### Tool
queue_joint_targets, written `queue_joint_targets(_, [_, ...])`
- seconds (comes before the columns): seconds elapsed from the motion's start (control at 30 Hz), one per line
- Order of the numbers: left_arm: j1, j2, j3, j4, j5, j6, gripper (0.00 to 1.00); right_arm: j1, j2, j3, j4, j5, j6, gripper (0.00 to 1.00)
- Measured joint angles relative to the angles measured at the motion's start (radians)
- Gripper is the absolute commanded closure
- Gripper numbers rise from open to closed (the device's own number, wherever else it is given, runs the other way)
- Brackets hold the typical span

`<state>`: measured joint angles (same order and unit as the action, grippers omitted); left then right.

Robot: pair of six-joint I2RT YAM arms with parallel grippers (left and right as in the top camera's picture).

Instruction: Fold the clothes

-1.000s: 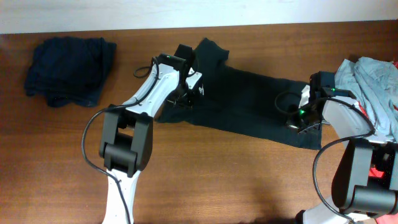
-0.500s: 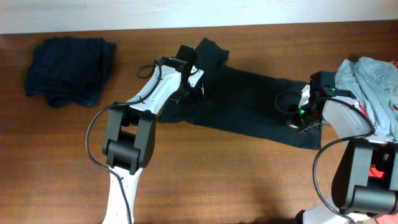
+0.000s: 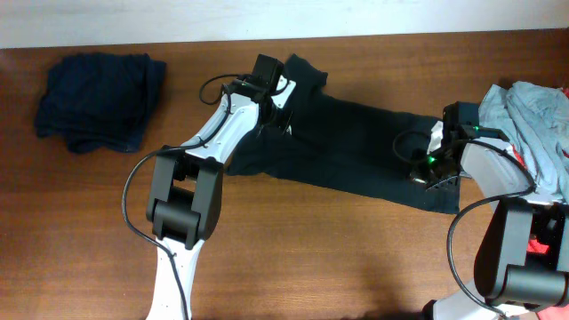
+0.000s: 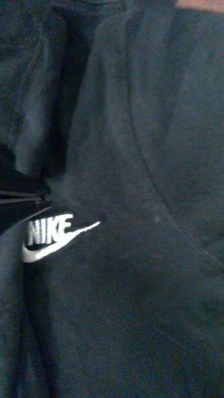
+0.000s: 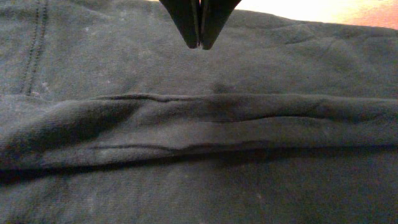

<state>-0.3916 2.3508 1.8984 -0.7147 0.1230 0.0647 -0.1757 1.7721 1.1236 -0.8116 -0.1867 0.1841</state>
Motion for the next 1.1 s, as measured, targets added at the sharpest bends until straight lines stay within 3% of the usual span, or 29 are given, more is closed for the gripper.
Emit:
queue_joint_targets(0.13, [0.000, 0.000, 0.000, -0.027, -0.024, 0.009, 0.89, 0.000, 0.000, 0.000, -0.001, 0.000, 0.000, 0.96])
queue_joint_targets(0.3, [0.000, 0.000, 0.026, -0.165, -0.069, 0.032, 0.77, 0.000, 0.000, -0.001, -0.001, 0.000, 0.000, 0.95])
queue_joint_targets(0.43, [0.000, 0.000, 0.114, -0.256, -0.084, 0.050, 0.52, 0.000, 0.000, -0.008, 0.002, 0.000, 0.000, 0.95])
queue_joint_targets(0.47, [0.000, 0.000, 0.136, -0.265, -0.085, 0.053, 0.50, 0.000, 0.000, -0.011, 0.001, 0.000, 0.000, 0.95])
queue_joint_targets(0.97, [0.000, 0.026, 0.164, -0.388, -0.086, 0.046, 0.50, 0.000, 0.000, -0.015, 0.017, 0.000, 0.000, 0.91])
queue_joint_targets(1.1, [0.000, 0.036, 0.163, -0.388, -0.086, 0.033, 0.61, 0.000, 0.000, -0.015, 0.016, 0.000, 0.000, 0.91])
